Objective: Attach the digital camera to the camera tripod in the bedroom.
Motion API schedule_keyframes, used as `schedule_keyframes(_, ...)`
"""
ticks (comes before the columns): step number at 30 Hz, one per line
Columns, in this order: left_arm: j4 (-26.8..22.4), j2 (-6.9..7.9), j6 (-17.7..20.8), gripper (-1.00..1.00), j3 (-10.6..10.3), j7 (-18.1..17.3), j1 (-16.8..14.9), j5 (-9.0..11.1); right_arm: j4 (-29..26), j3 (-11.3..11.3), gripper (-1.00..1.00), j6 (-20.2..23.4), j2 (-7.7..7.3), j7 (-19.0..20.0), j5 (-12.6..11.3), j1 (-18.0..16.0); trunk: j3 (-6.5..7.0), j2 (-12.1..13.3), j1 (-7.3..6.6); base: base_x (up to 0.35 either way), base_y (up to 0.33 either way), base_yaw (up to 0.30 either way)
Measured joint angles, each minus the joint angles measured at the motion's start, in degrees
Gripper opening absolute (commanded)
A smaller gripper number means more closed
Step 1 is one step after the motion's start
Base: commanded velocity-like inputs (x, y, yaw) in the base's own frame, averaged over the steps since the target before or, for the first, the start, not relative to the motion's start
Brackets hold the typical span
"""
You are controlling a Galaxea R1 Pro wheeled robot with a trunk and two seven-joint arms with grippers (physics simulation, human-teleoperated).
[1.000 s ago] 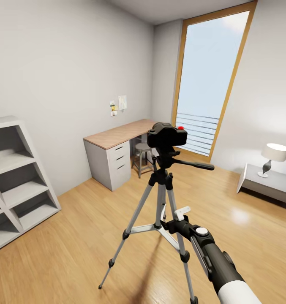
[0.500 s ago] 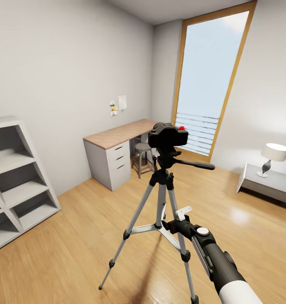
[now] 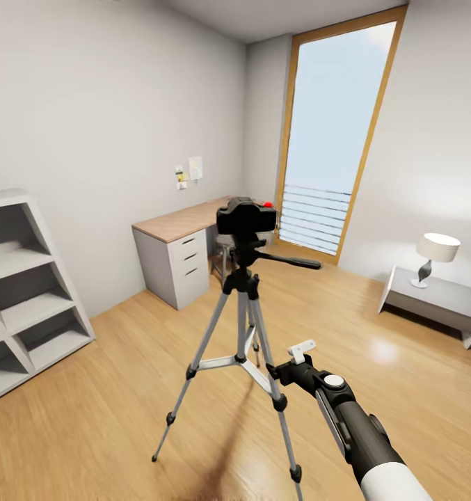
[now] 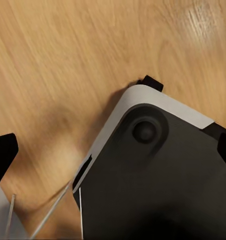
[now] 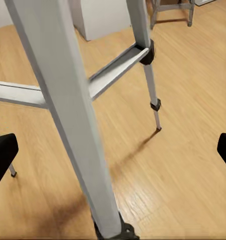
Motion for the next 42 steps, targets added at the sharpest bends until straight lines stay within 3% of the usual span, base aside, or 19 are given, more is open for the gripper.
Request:
schedule_keyframes(19, 0.0, -0.04, 0.0, 1.00, 0.0, 0.0, 0.0, 0.0, 0.0, -0.1, 1.00, 0.0, 0.00, -0.1, -0.1, 0.0, 0.00, 0.0, -0.01, -0.173, -0.229, 0.000)
schedule_keyframes(34, 0.0, -0.04, 0.0, 1.00, 0.0, 0.0, 0.0, 0.0, 0.1, 0.0, 1.00, 0.1, 0.00, -0.1, -0.2, 0.0, 0.00, 0.0, -0.02, -0.016, -0.175, 0.000)
schedule_keyframes(38, 0.0, -0.04, 0.0, 1.00, 0.0, 0.0, 0.0, 0.0, 6.3, -0.2, 1.00, 0.2, -1.27, -0.3, -0.4, 0.0, 0.00, 0.0, -0.02, 0.000, -0.012, 0.000)
schedule_keyframes(42, 0.0, -0.06, 0.0, 1.00, 0.0, 0.0, 0.0, 0.0, 13.8, -0.5, 1.00, 0.2, -4.10, -0.3, -0.6, 0.0, 0.00, 0.0, -0.02, 0.000, -0.003, 0.000)
